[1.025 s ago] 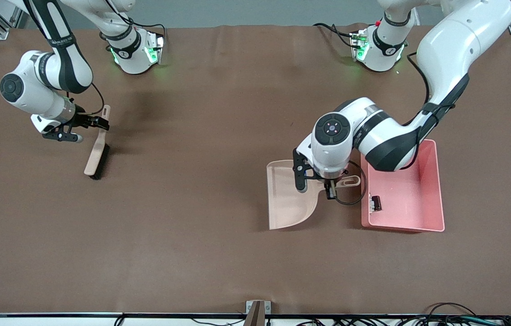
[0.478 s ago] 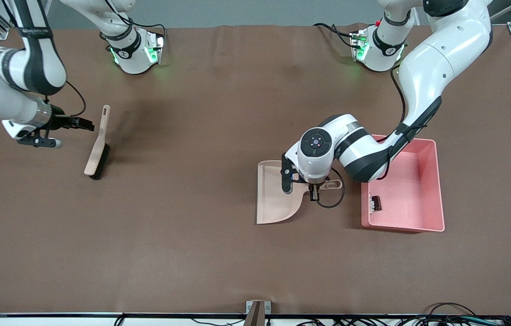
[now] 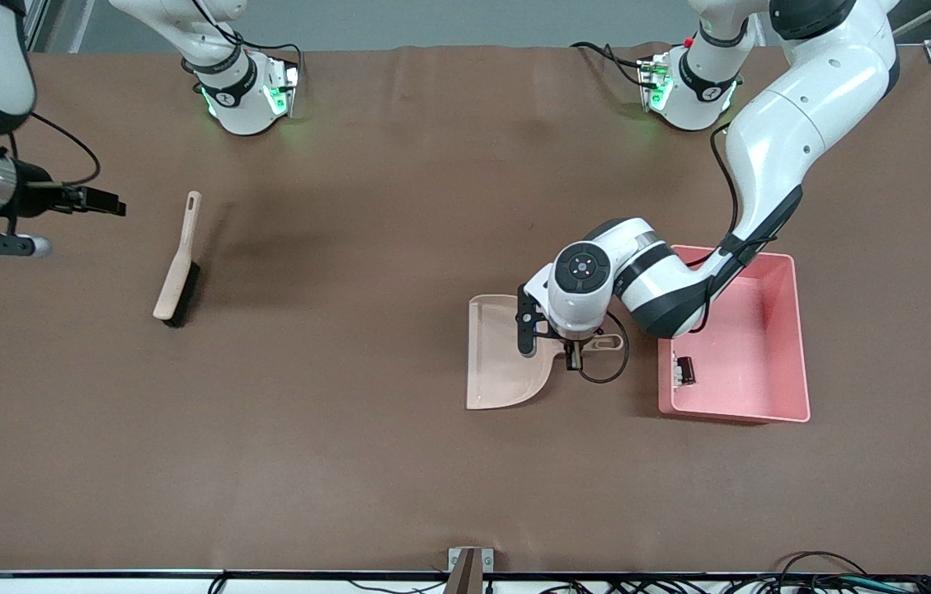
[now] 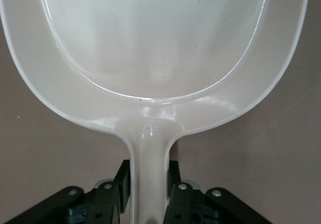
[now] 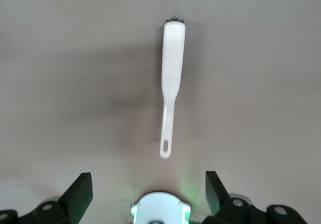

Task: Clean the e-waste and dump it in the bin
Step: 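Open the left gripper and lift it off the dustpan handle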

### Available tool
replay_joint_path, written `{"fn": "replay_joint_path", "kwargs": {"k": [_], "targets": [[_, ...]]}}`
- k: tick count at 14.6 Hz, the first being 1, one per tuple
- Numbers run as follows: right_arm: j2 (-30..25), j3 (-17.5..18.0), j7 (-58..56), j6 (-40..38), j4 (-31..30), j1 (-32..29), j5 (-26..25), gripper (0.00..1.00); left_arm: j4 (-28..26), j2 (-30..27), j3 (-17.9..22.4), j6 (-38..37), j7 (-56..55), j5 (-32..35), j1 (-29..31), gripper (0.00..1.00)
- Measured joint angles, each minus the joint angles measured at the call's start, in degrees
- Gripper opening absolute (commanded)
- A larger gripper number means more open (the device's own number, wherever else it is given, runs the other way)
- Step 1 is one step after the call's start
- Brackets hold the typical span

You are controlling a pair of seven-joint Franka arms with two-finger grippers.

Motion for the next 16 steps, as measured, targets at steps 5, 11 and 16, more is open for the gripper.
{"fn": "replay_joint_path", "kwargs": {"k": [5, 11, 16], "targets": [[-5.7, 0.4, 0.3, -5.6, 5.0, 0.5, -0.1, 0.99, 0.0, 0.1, 0.2, 0.4, -1.9, -0.1, -0.1, 1.00], [-9.2, 3.8, 3.2, -9.1, 12.6, 0.8, -3.4, 1.00, 2.8, -3.7, 0.1, -1.3, -10.3, -9.5, 3.7, 1.00], [-6.4, 3.1, 3.2, -6.8, 17.0, 0.5, -4.6, 1.00, 6.5, -11.7, -0.9, -8.2, -26.8, -12.1, 7.7, 1.00]]}}
